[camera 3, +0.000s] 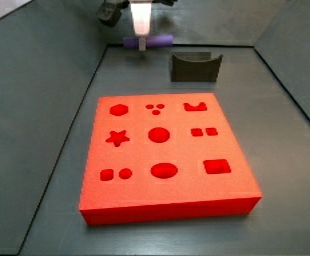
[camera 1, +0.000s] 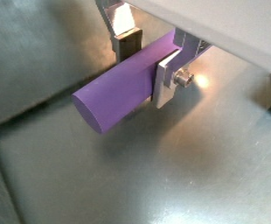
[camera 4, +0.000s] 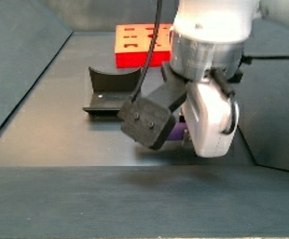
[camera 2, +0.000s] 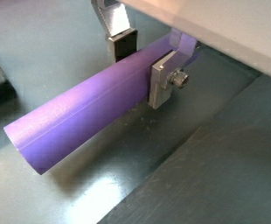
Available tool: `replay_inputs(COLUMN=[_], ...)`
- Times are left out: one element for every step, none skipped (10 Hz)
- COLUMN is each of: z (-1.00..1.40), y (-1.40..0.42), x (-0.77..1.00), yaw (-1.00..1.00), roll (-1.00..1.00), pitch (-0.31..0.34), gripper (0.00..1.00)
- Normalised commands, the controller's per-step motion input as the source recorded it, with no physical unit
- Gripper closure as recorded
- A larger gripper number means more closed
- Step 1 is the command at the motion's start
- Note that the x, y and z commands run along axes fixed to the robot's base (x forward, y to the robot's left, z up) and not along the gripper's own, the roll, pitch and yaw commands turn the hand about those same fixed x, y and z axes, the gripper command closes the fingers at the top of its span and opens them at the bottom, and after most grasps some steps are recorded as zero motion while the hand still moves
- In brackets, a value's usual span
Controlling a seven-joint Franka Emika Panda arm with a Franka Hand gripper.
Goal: Pick up the round object. Move up. Place the round object on the fixture. Regrasp the round object. Move to above the board. Insert the round object.
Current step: Move up, then place the round object on the fixture.
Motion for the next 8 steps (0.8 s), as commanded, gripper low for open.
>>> replay_inputs(z=[0.69,0.55,0.34,0.18,1.00,1.00,1.00,1.00], y=[0.02,0.01,0.01,0.01,0.00,0.00,0.00,-0.01], x=[-0.02,-0.02,-0.02,-0.02,0.00,0.00,-0.01,-0.02], yaw=[-0.04,-0.04,-0.03,-0.03,0.00,0.00,0.00,0.00], roll=[-0.01,-0.01,-0.01,-0.01,0.00,-0.01,-0.01,-0.01], pitch=[0.026,0.033,0.035,0.033,0.000,0.015,0.027,0.026], gripper=[1.00,1.00,1.00,1.00,1.00,1.00,1.00,1.00])
